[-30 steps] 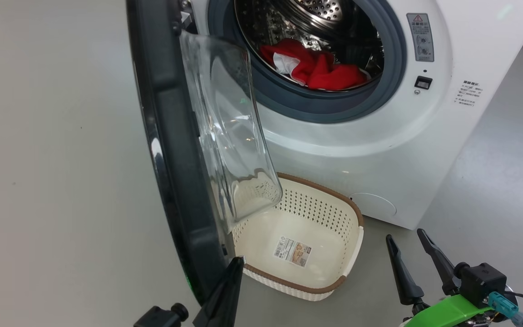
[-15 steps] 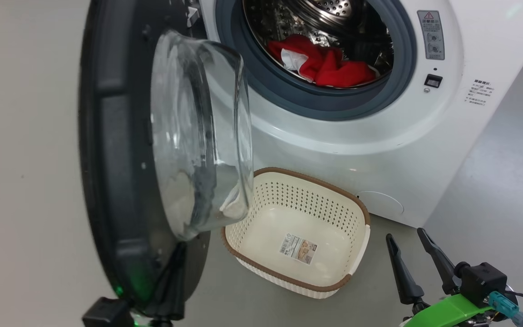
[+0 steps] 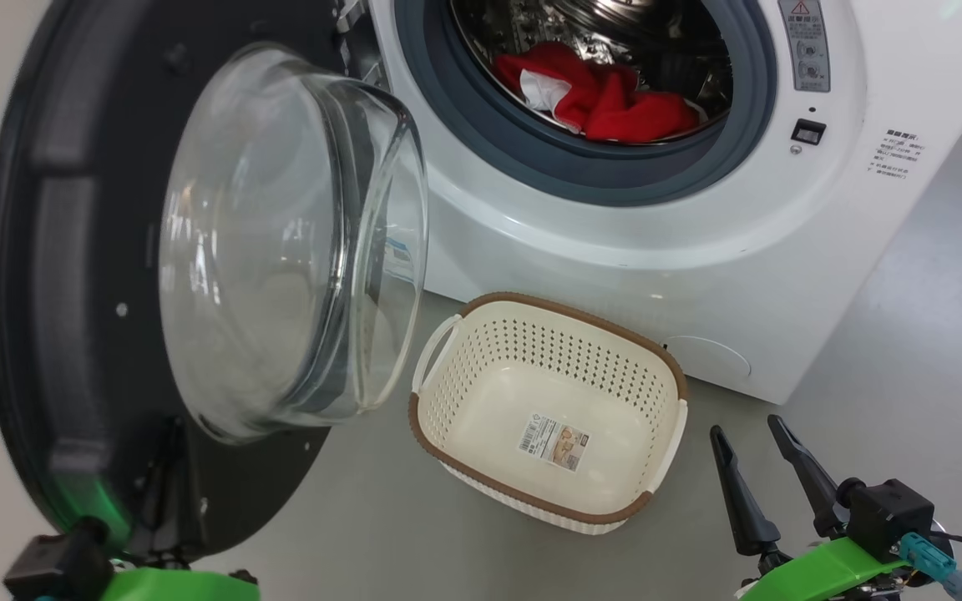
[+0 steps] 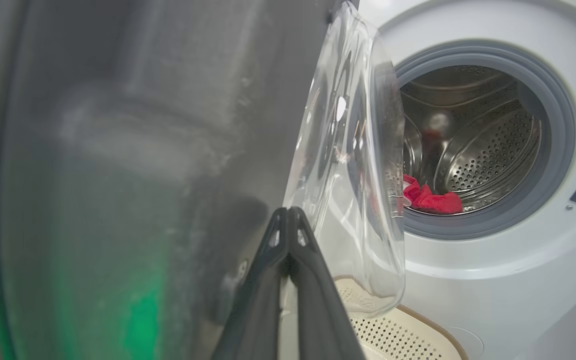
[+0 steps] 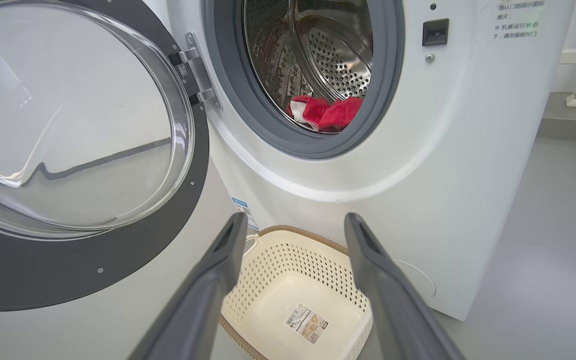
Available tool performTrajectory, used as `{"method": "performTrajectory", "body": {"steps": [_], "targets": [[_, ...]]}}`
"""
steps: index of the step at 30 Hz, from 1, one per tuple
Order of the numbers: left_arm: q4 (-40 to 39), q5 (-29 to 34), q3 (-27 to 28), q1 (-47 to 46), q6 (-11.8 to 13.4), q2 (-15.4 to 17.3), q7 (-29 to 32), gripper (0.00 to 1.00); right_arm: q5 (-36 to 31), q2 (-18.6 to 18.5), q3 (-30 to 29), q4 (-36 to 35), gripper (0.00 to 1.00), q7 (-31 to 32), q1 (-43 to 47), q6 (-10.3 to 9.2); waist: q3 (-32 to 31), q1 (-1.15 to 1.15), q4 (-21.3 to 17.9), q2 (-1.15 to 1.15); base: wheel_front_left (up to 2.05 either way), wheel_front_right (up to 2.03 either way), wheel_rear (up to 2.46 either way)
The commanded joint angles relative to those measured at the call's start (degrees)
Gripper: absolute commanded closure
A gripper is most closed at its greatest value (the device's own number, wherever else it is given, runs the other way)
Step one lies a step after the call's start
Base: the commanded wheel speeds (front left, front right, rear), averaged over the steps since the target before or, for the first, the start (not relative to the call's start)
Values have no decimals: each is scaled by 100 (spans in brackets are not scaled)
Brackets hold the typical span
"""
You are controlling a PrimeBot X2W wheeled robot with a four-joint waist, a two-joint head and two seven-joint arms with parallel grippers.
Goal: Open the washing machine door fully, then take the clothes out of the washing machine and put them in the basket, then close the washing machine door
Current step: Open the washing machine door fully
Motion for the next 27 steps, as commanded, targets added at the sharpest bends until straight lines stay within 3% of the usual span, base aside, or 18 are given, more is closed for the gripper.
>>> {"method": "performTrajectory", "body": {"steps": [1, 13, 27], "targets": [[-89, 65, 381, -248, 0, 92, -35, 100, -34, -5, 122, -147, 0, -37, -179, 37, 42, 0, 3, 0, 0, 0, 0], [356, 559, 1676, -784, -214, 174, -35, 100, -61, -60, 161, -136, 0, -37, -216, 37, 151, 0, -9, 0, 0, 0, 0], [1315, 1008, 2540, -1652, -451, 562, -35, 100, -123, -119, 195, -148, 0, -37, -329, 37, 438, 0, -78, 0, 0, 0, 0]]}}
